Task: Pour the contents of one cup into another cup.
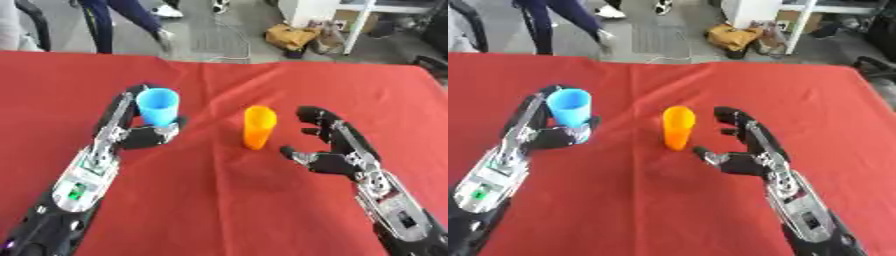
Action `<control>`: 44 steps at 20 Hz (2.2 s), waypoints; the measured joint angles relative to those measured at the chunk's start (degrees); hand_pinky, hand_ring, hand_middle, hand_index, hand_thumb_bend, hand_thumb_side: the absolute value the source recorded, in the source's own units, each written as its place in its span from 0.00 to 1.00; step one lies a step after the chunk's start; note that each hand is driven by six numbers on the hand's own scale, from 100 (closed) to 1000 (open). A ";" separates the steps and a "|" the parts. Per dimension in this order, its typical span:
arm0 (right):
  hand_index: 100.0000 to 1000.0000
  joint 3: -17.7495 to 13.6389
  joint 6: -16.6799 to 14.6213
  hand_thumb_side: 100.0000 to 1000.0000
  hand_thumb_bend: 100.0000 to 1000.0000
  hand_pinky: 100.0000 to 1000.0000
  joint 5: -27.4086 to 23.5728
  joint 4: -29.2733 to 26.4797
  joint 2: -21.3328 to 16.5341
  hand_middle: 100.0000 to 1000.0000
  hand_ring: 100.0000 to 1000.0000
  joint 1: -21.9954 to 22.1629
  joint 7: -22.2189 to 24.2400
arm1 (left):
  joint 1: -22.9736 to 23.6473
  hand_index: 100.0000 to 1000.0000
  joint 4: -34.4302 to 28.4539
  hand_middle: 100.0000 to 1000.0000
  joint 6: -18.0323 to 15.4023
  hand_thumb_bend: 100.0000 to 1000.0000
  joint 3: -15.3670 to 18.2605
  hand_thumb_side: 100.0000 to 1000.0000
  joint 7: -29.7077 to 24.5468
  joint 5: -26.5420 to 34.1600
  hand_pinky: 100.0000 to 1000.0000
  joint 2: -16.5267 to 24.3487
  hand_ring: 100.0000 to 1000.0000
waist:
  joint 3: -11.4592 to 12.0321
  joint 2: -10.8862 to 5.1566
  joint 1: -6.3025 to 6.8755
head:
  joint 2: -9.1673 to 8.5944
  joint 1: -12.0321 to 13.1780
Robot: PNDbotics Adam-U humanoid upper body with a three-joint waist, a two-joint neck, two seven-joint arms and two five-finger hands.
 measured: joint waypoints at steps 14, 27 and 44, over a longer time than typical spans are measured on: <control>0.86 1.94 -2.67 0.00 0.52 0.82 2.32 10.61 0.16 0.79 0.87 -5.85 1.65 | 3.23 0.64 -9.16 0.43 2.57 0.46 -1.43 0.00 -1.85 2.39 0.35 0.86 0.40 | 2.16 -0.09 1.40 | -0.04 -1.26; 0.85 1.64 -3.87 0.00 0.52 0.82 3.75 14.63 1.35 0.78 0.87 -8.89 0.77 | 3.48 0.64 -10.16 0.43 2.58 0.47 -1.46 0.00 -2.30 2.84 0.36 0.67 0.40 | 3.59 0.11 2.42 | -0.56 -2.15; 0.85 0.98 -5.09 0.00 0.52 0.79 5.71 19.39 3.29 0.77 0.85 -11.36 0.20 | 3.48 0.64 -10.49 0.43 2.45 0.47 -1.47 0.00 -2.59 3.19 0.37 -0.28 0.40 | 4.40 0.70 3.03 | -1.52 -2.94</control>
